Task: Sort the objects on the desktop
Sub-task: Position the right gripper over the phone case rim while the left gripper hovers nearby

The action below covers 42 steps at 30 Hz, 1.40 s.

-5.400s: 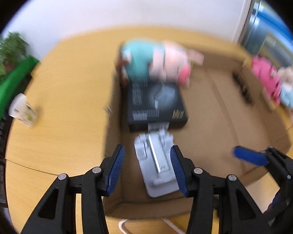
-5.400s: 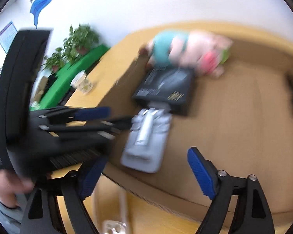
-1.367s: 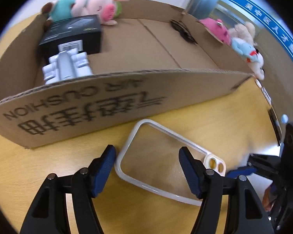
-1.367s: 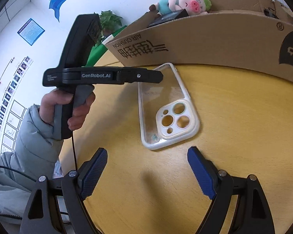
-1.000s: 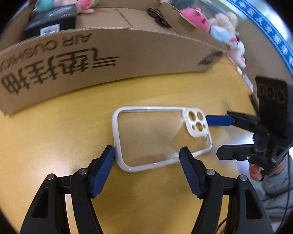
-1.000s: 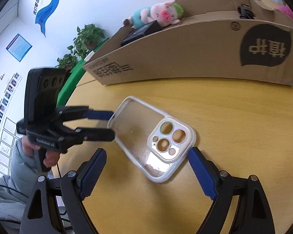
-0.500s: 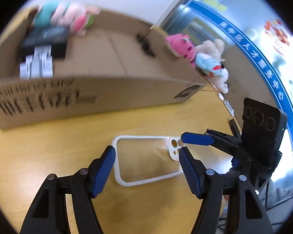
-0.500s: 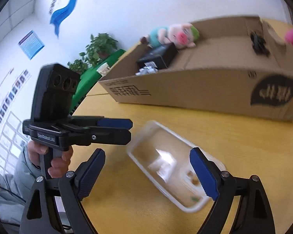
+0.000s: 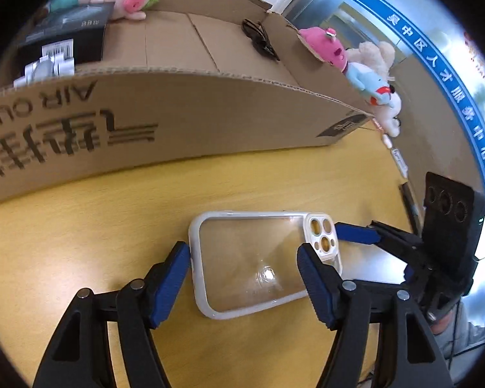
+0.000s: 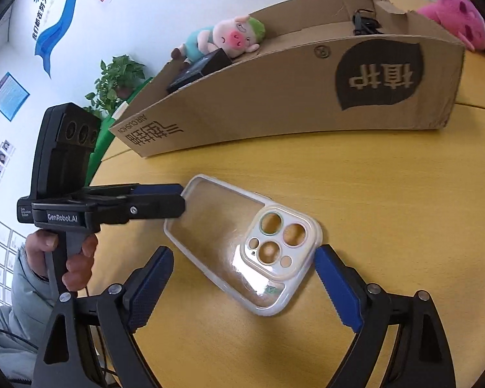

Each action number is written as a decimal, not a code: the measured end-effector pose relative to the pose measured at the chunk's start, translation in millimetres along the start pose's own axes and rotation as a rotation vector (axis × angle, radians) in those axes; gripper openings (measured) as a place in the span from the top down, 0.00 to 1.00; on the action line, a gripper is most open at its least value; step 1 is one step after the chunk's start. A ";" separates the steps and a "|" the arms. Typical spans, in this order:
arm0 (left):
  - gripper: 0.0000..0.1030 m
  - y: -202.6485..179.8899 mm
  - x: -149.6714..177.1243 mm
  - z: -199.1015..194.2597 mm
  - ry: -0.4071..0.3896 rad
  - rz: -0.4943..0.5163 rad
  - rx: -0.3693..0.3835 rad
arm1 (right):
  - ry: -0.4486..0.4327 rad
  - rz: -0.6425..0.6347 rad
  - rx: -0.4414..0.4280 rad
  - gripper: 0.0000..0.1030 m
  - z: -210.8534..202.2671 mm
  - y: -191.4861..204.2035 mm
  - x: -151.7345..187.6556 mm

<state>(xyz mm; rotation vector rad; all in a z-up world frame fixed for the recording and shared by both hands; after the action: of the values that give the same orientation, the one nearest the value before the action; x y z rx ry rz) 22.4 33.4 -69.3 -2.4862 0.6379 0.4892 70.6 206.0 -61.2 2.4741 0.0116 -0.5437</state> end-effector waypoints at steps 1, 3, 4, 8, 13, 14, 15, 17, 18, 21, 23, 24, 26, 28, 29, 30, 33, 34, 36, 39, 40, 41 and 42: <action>0.34 -0.3 0.0 -1.4 -0.001 0.010 -0.019 | -0.003 0.000 -0.005 0.08 1.9 1.1 -1.6; 0.34 1.2 0.4 -10.1 -0.030 0.003 -0.021 | -0.011 -0.006 -0.016 0.08 2.1 3.0 -4.0; 0.34 1.1 0.1 -16.3 -0.060 -0.004 -0.008 | -0.023 -0.013 -0.024 0.08 -0.1 4.7 -6.3; 0.34 -14.5 -2.4 -47.0 -0.194 0.015 0.069 | -0.074 -0.069 -0.057 0.09 -15.6 18.6 -11.8; 0.34 -25.7 2.8 -53.5 -0.219 0.048 0.022 | -0.139 -0.212 -0.085 0.09 -28.6 51.4 -3.1; 0.34 -21.2 4.5 -50.4 -0.208 0.032 0.024 | -0.142 -0.217 -0.075 0.09 -28.5 51.0 -0.9; 0.34 -15.0 5.5 -45.9 -0.190 0.007 0.033 | -0.133 -0.204 -0.066 0.09 -27.0 46.6 0.5; 0.34 -1.8 4.0 -36.7 -0.152 -0.057 0.028 | -0.110 -0.135 -0.047 0.09 -21.6 31.5 -1.0; 0.34 3.3 2.7 -31.3 -0.132 -0.079 0.027 | -0.100 -0.094 -0.040 0.09 -19.0 22.4 -3.4; 0.35 12.8 0.3 -19.3 -0.094 -0.108 0.024 | -0.077 -0.008 -0.021 0.09 -10.5 -2.5 -14.8; 0.35 14.9 -1.2 -8.0 -0.068 -0.120 0.036 | -0.055 0.004 -0.021 0.09 -1.7 -10.5 -21.9; 0.35 16.1 -0.5 -3.3 -0.055 -0.130 0.033 | -0.036 0.006 -0.025 0.09 4.3 -12.1 -25.1; 0.34 13.0 -0.6 -1.5 -0.055 -0.120 0.023 | -0.027 -0.007 -0.042 0.07 9.8 -9.3 -30.1; 0.34 9.1 -1.9 -5.2 -0.062 -0.094 -0.013 | -0.027 -0.018 -0.037 0.06 11.5 -4.6 -32.2; 0.34 9.8 -1.9 -7.5 -0.070 -0.089 -0.021 | -0.029 -0.024 -0.038 0.06 10.6 -2.1 -32.0; 0.34 10.1 -1.7 -12.0 -0.086 -0.090 -0.017 | -0.031 -0.028 -0.047 0.06 9.6 -0.3 -31.5; 0.34 5.8 -3.7 -31.6 -0.165 -0.079 0.014 | -0.059 -0.032 -0.079 0.06 -0.9 5.7 -29.7; 0.34 1.9 -4.5 -38.0 -0.189 -0.062 0.015 | -0.074 -0.040 -0.089 0.06 -7.5 9.1 -28.6; 0.34 -7.3 -4.5 -49.5 -0.229 -0.018 0.005 | -0.105 -0.057 -0.102 0.06 -19.2 15.1 -26.0; 0.34 -10.8 3.5 -55.8 -0.231 -0.003 0.002 | -0.156 -0.099 -0.125 0.06 -37.0 27.0 -18.6; 0.34 -10.6 7.0 -53.7 -0.220 -0.009 0.005 | -0.168 -0.113 -0.131 0.06 -41.8 31.1 -14.8; 0.34 -9.7 11.6 -51.4 -0.210 -0.020 0.007 | -0.172 -0.121 -0.137 0.06 -44.6 33.3 -11.2; 0.34 -8.8 15.7 -50.8 -0.211 -0.029 0.010 | -0.175 -0.128 -0.145 0.06 -46.8 35.6 -7.7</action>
<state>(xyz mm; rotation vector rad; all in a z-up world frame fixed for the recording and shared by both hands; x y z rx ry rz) 50.6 6.0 -32.4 -2.3888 0.5184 0.7236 85.9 203.9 -3.9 2.2882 0.1359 -0.7851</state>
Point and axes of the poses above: each gripper's, at about its wrist camera, not at the fingertips, and z roughly the way its jaws point, y to its left, x to its underside, the point moved 5 cm from there along z, roughly the way its jaws point, and after that the axes turned 9 degrees about z, right-handed, at the moved point
